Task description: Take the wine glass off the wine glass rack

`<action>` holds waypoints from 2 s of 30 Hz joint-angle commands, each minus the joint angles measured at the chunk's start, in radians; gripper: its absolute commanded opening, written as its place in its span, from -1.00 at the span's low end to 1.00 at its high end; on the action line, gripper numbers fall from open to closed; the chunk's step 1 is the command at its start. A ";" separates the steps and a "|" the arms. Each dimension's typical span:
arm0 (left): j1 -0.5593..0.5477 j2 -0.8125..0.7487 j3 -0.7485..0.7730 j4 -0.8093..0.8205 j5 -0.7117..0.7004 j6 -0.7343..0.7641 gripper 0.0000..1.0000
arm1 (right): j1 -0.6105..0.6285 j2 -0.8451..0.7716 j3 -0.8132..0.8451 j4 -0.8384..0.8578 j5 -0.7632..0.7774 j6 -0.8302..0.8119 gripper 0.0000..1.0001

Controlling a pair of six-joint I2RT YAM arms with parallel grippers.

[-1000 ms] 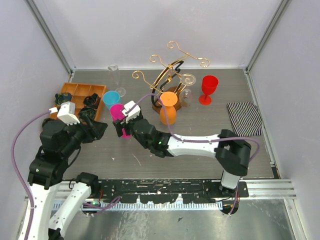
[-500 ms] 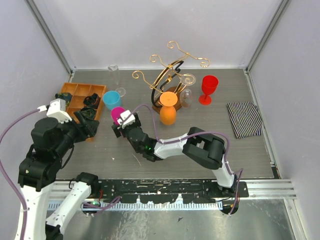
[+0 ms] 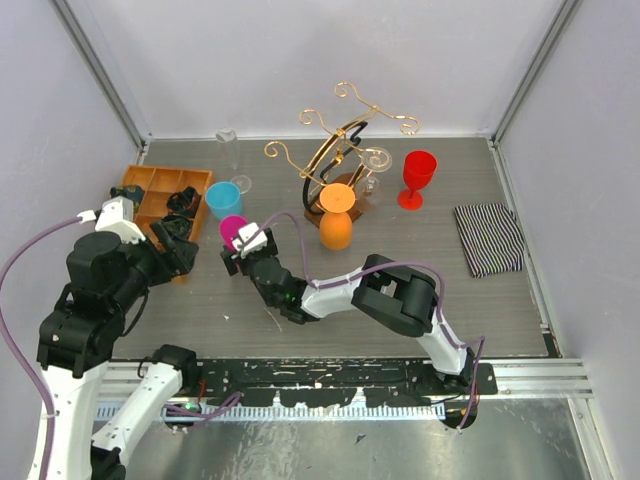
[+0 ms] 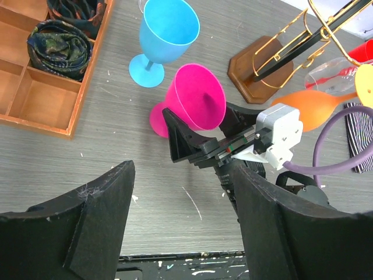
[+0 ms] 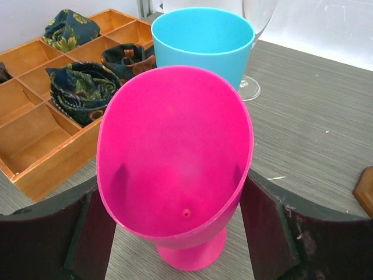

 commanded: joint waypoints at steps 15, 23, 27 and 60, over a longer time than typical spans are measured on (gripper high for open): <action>0.004 -0.017 -0.006 0.015 -0.002 -0.017 0.53 | 0.005 -0.083 -0.026 0.050 -0.003 0.041 1.00; 0.003 -0.024 -0.041 0.067 -0.017 -0.030 0.54 | 0.069 -0.342 -0.124 -0.138 -0.058 0.052 1.00; 0.004 0.010 -0.053 0.109 -0.002 -0.050 0.54 | 0.130 -0.485 -0.065 -0.420 -0.055 0.084 1.00; 0.005 0.184 -0.025 0.282 0.187 -0.073 0.42 | -1.078 -0.675 0.289 -1.466 -1.221 0.772 0.44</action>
